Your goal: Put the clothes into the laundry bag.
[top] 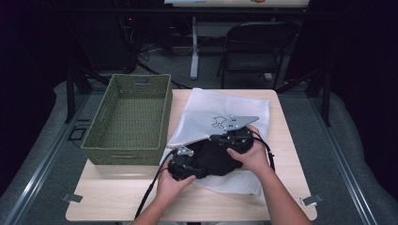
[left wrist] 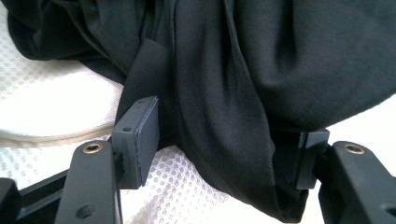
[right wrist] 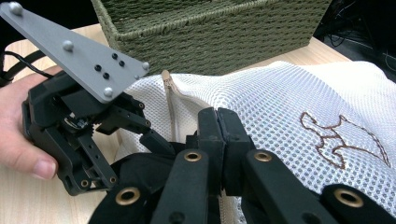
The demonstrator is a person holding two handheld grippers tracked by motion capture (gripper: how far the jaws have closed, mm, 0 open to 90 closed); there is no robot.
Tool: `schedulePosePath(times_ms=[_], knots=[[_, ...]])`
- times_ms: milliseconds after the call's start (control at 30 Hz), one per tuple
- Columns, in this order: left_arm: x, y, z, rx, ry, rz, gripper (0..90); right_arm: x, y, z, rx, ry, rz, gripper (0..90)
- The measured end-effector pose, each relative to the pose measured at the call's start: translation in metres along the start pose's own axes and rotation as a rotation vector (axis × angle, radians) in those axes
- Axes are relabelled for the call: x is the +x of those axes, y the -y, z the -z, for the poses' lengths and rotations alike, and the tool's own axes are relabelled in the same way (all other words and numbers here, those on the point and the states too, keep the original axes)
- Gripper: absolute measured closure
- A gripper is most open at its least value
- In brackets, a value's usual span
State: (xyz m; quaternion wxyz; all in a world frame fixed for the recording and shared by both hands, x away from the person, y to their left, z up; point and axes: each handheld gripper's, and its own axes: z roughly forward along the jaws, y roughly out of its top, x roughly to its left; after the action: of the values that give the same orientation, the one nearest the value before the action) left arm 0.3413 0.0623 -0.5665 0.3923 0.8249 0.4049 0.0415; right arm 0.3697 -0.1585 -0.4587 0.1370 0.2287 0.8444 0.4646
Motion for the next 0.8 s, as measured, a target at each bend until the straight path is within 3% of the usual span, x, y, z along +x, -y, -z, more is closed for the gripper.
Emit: schedulePosePath(times_ms=[233, 800], knots=[[-0.0013, 0.0014, -0.0056, 0.005, 0.008, 0.011, 39.8, 0.0002, -0.0001, -0.0001, 0.0, 0.0, 0.001, 89.3], [-0.0042, 0.0037, -0.0103, 0.019, -0.007, -0.05, 55.2, 0.0007, -0.0001, -0.0008, -0.001, -0.003, 0.002, 89.3]])
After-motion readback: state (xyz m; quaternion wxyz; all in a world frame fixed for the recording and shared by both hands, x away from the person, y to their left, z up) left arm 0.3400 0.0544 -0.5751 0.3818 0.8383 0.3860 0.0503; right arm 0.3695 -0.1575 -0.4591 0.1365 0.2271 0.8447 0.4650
